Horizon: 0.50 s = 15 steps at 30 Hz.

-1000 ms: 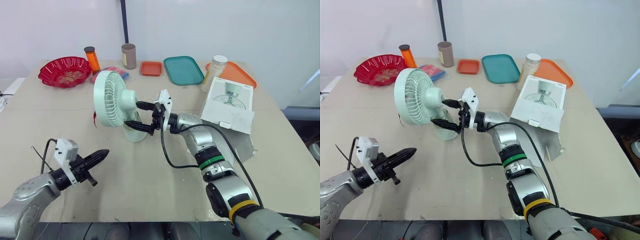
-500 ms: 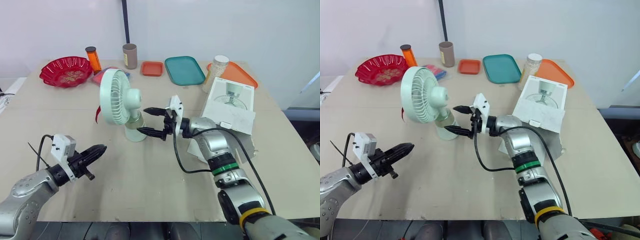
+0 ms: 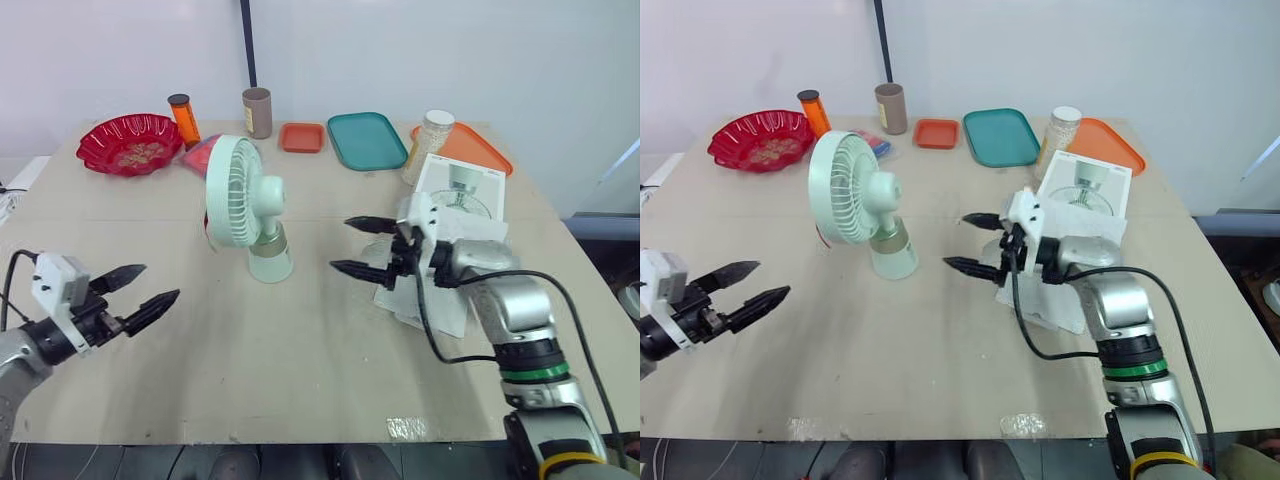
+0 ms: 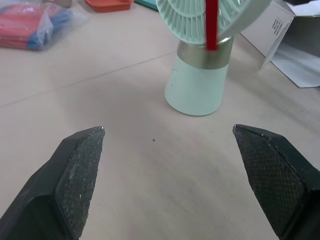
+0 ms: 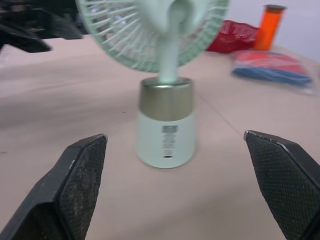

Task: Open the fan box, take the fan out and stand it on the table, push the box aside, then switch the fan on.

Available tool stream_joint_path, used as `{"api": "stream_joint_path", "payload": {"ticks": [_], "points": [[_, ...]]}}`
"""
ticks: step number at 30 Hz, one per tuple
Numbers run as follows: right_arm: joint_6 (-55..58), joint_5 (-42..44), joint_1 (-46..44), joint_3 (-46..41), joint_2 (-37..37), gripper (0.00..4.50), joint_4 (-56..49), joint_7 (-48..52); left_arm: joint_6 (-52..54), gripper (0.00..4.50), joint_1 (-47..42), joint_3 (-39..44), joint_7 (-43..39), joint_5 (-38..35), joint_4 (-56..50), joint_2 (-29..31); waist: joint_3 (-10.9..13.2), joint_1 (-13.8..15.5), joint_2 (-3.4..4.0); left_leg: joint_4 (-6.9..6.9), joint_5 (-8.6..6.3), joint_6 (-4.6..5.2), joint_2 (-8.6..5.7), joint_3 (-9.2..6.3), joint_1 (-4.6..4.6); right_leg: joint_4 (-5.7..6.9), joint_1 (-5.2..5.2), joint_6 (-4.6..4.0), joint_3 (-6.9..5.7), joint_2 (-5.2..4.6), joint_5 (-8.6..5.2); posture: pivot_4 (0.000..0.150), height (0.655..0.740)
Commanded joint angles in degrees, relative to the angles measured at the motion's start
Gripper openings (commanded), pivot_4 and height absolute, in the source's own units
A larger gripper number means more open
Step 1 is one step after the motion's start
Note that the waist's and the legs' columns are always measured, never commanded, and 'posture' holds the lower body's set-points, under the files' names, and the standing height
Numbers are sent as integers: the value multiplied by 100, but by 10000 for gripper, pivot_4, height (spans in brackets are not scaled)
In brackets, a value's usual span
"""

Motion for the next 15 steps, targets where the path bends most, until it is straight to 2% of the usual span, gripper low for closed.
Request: {"api": "stream_joint_path", "payload": {"ticks": [1, 4, 15], "points": [[337, 143, 148, -222, -231, 45000, -576, -208, -252, 44454, -95, 156, 78, 233, 50, 92, -1, -1, -1, 0, 0, 0, 0, 0, 0, -1, 0, 0, 0, 0, 0, 1500, 7400], [710, 344, 589, -300, -501, 45000, -1043, -221, -203, 44454, 25, 44, 242, 492, 74, 93, -1, 5, -1, -4, -1, 2, -1, 1, -7, -7, -1, 4, 1, -2, -3, 1500, 7400], [377, 107, 478, -69, -452, 45000, -527, -415, -302, 44454, 104, 8, 183, 597, 189, -43, -1, -2, -2, -1, -2, 4, 1, 11, 0, -6, 1, 5, 8, 1, -2, 1500, 7400]]}}
